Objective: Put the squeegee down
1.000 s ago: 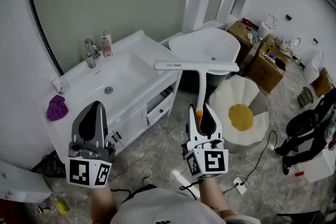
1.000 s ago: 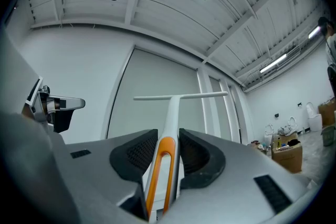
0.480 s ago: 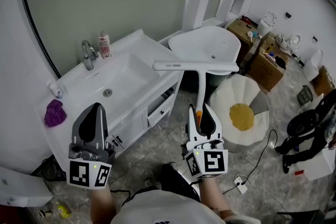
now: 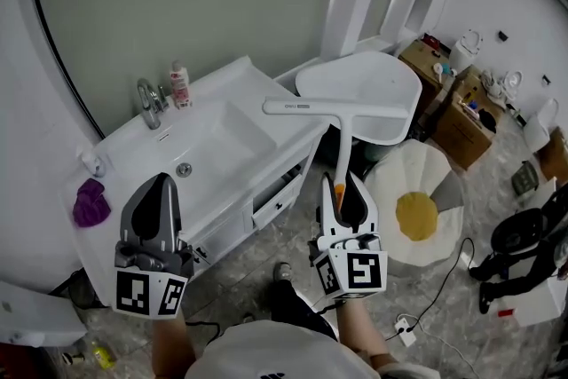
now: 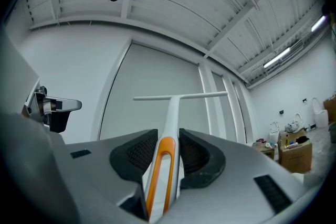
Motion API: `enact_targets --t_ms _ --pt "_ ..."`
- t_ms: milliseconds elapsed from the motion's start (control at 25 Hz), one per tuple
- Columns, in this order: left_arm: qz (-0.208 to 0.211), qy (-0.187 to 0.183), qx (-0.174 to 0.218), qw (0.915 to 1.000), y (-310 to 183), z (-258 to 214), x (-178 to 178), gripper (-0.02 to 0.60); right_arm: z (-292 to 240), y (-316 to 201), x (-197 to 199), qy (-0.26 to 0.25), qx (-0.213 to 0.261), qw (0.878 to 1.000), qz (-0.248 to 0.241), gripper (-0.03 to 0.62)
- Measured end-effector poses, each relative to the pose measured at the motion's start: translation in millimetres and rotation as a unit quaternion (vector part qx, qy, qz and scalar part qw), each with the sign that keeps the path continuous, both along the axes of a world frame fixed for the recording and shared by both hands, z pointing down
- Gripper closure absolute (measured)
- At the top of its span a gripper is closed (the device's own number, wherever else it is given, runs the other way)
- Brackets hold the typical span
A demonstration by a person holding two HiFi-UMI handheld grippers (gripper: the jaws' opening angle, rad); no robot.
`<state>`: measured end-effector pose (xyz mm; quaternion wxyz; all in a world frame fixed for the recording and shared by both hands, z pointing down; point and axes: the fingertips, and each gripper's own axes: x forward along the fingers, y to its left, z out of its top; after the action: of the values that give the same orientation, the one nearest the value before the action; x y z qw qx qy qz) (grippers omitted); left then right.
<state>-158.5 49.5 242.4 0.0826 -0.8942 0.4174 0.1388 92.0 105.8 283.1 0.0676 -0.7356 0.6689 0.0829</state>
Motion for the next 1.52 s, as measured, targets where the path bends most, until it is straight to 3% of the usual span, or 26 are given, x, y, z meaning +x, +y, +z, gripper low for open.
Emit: enact_targets --t_ms 840,1520 --pt "-0.056 0.015 0.001 0.9983 -125 -8 81 0.574 -14 -152 83 0.007 0.010 0.998 -0.061 0.468" --pt "-0.085 0.000 0.000 0.9963 -173 -5 128 0.574 0 -215 126 -0.010 -0.001 0.995 -0.098 0.468"
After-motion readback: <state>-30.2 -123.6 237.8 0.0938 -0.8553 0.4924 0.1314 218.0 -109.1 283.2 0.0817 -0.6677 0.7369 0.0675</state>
